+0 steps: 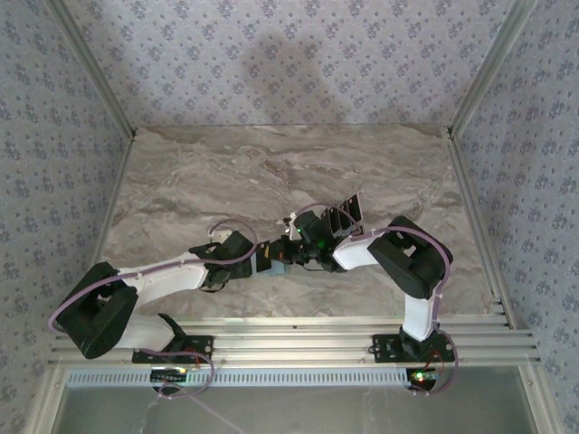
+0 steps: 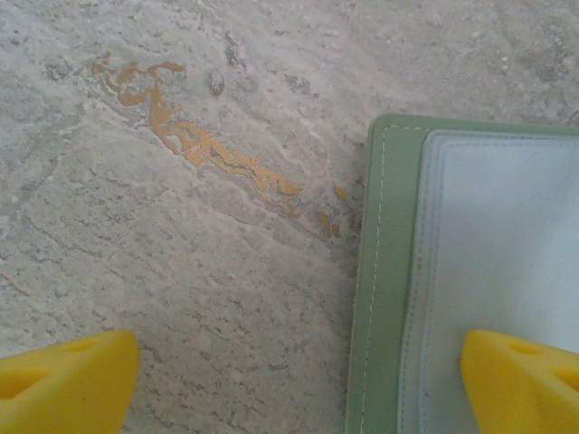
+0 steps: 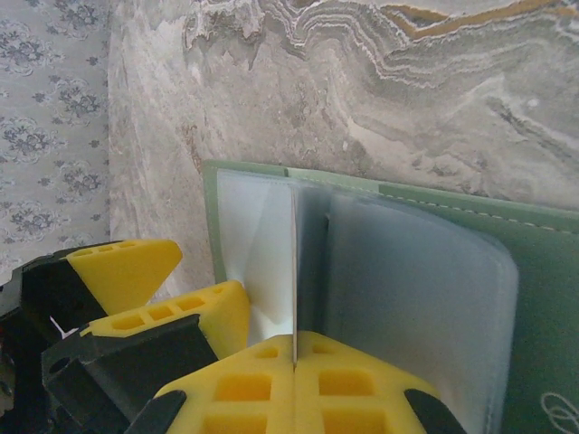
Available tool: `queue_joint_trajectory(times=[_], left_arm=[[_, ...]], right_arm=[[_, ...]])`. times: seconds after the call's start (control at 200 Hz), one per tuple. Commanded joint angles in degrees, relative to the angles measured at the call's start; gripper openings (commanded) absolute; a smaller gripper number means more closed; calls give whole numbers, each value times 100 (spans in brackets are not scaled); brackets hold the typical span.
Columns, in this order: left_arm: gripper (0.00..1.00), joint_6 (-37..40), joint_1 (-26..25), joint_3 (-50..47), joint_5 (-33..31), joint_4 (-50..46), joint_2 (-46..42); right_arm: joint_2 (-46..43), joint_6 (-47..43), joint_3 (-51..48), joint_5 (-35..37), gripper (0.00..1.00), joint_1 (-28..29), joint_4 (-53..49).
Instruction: Put the credit cards into the card holder
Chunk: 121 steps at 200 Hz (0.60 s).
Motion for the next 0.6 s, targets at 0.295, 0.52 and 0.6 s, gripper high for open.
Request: queue_joint_trajectory(times=[0.295, 0.52, 0.6], left_arm=[[91, -49, -9, -94, -140, -182, -38], [91, -38, -8, -94, -137, -182, -20], [91, -37, -9, -94, -142, -184, -12]], right_arm=[[13, 31, -183, -163, 0, -163, 104], [104, 72, -230, -245, 0, -144, 232], [123, 75, -249, -267, 0, -134, 267]])
